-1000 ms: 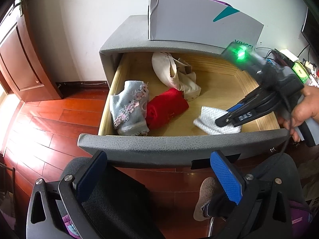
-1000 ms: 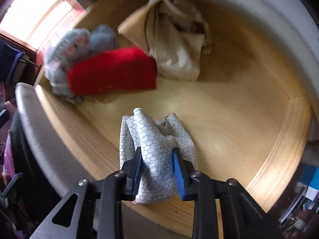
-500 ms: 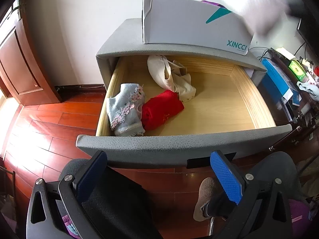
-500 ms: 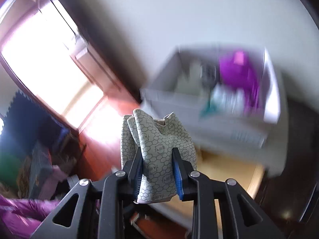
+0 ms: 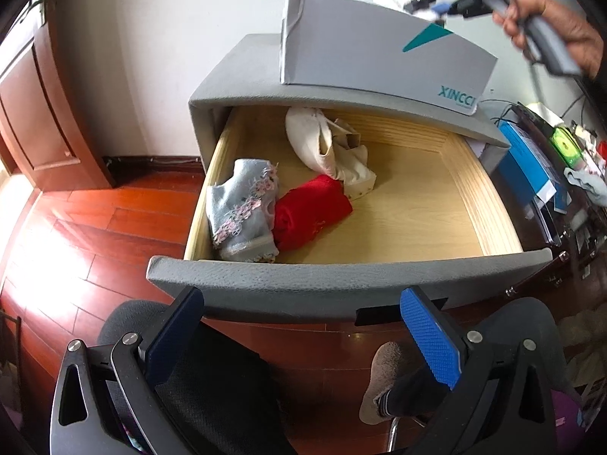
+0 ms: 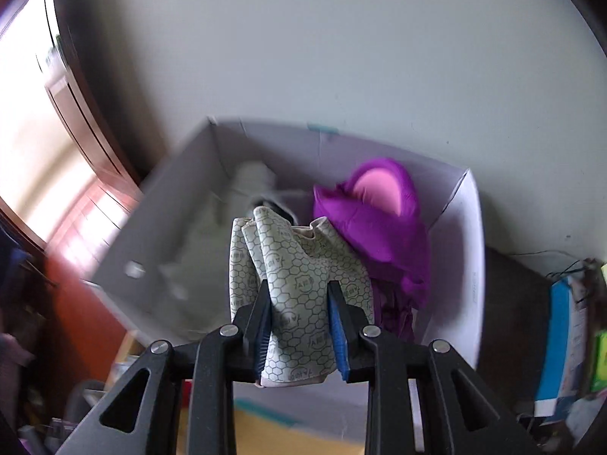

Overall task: Take underwear out of drawer
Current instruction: 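Carry the hexagon-print cloth over the white box and release it, then reach into the drawer and grasp the beige cloth with the right gripper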

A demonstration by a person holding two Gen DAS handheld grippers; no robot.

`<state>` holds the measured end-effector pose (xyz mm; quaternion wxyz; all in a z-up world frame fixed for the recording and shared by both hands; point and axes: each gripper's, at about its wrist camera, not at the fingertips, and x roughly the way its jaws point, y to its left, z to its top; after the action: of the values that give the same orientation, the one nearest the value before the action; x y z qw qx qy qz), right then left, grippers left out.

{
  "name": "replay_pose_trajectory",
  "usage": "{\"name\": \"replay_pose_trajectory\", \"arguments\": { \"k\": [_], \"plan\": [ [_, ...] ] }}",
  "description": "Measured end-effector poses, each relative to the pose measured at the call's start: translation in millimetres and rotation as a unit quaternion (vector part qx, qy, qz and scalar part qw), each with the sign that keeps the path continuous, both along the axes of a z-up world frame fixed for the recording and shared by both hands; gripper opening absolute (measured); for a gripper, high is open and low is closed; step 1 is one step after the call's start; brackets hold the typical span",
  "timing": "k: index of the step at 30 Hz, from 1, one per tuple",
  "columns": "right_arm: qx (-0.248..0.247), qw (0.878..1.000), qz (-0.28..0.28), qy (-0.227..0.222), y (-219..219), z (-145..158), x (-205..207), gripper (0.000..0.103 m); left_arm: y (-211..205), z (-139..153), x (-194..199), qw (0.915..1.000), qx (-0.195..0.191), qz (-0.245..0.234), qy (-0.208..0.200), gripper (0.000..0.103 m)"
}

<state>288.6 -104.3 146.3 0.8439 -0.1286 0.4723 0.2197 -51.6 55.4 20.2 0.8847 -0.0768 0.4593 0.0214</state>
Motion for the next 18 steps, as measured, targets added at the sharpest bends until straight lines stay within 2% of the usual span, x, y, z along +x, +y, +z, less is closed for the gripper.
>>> {"name": "replay_pose_trajectory", "arguments": {
  "k": [2,5,6,8,9,10,11,13,14,15,16,18],
  "plan": [
    [-0.011,1.000,-0.005,0.000,4,-13,2,0.034,2,-2,1,1.0000,-0.003,0.005,0.006,0.103],
    [-0.002,0.999,-0.021,-0.051,3,-3,-9,0.035,3,-3,2,1.0000,0.000,0.006,0.007,0.103],
    [0.013,0.996,-0.029,-0.088,-2,10,-23,0.035,2,-3,1,1.0000,0.001,0.006,0.007,0.103],
    [0.065,0.989,-0.018,-0.130,-12,30,-56,0.038,2,-5,2,0.9999,0.000,0.006,0.010,0.103],
    [0.089,0.987,-0.005,-0.137,-16,37,-72,0.038,3,-5,2,0.9999,0.000,0.006,0.010,0.103],
    [0.115,0.983,0.017,-0.139,-19,44,-92,0.041,3,-5,2,0.9999,0.000,0.007,0.011,0.103],
    [0.131,0.981,0.039,-0.134,-20,45,-110,0.048,3,-5,2,0.9999,-0.001,0.008,0.012,0.103],
    [0.149,0.978,0.111,-0.089,-14,33,-146,0.054,5,-6,2,0.9998,-0.007,0.012,0.014,0.103],
    [0.141,0.976,0.146,-0.074,-8,23,-166,0.054,6,-6,3,0.9998,-0.009,0.013,0.014,0.103],
    [0.113,0.976,0.176,-0.069,0,8,-185,0.054,7,-6,3,0.9997,-0.010,0.015,0.015,0.103],
    [0.060,0.977,0.197,-0.062,12,-14,-201,0.054,8,-6,2,0.9997,-0.010,0.016,0.016,0.103],
    [-0.001,0.979,0.202,-0.029,26,-53,-211,0.054,8,-5,2,0.9997,-0.009,0.018,0.017,0.103]
  ]
}}
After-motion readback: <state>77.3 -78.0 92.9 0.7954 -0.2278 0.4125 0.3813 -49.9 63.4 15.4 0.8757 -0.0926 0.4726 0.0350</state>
